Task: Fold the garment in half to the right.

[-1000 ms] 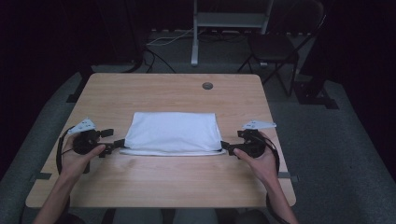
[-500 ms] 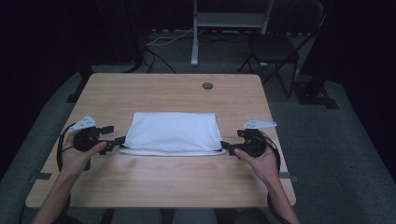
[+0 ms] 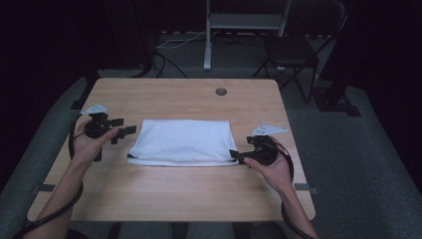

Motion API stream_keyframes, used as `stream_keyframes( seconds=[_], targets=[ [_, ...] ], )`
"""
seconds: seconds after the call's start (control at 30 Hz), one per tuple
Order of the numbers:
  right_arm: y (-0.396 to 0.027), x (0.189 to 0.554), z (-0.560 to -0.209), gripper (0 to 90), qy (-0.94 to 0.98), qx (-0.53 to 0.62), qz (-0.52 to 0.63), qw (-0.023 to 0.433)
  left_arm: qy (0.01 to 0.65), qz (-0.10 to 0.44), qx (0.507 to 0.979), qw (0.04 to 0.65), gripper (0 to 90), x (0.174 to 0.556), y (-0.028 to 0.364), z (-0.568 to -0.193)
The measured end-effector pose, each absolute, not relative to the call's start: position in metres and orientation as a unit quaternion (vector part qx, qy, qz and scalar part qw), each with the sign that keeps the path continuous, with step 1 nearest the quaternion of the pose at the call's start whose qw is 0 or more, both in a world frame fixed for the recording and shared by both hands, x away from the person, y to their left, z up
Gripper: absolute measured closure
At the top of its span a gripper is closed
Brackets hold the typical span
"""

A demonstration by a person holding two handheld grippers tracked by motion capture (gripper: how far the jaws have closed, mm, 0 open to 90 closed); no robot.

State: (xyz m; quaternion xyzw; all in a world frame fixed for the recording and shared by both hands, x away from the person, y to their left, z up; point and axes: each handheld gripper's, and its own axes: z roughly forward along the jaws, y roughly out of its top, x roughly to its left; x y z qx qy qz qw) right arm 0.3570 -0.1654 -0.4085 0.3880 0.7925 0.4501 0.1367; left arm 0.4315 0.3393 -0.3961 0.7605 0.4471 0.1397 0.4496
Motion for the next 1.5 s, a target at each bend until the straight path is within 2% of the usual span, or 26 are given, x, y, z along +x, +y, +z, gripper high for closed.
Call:
stream_keyframes(
  seconds=[0.37,0.47,0.53,0.83,1.03,1.27,1.5],
  targets=[
    [-0.166,0.359,-0.404,12.4,0.796,0.383,0.448,0.138,0.464,0.115,0.773,0.417,22.7,0.481,0.319,-0.406],
    [-0.166,0.359,-0.402,12.4,0.798,0.380,0.448,0.138,0.464,0.111,0.778,0.409,24.9,0.487,0.312,-0.412],
    [-0.166,0.360,-0.401,12.4,0.800,0.377,0.446,0.138,0.459,0.116,0.786,0.397,30.4,0.488,0.308,-0.415],
    [-0.169,0.359,-0.401,12.4,0.803,0.376,0.441,0.139,0.466,0.107,0.791,0.382,36.4,0.491,0.298,-0.430],
    [-0.169,0.359,-0.399,12.4,0.805,0.374,0.437,0.143,0.473,0.127,0.786,0.376,52.1,0.488,0.295,-0.431],
    [-0.157,0.363,-0.396,12.4,0.814,0.363,0.432,0.140,0.474,0.099,0.783,0.391,75.4,0.485,0.294,-0.433],
    [-0.118,0.370,-0.386,12.4,0.839,0.318,0.422,0.131,0.484,0.077,0.759,0.428,84.2,0.477,0.300,-0.427]
  ],
)
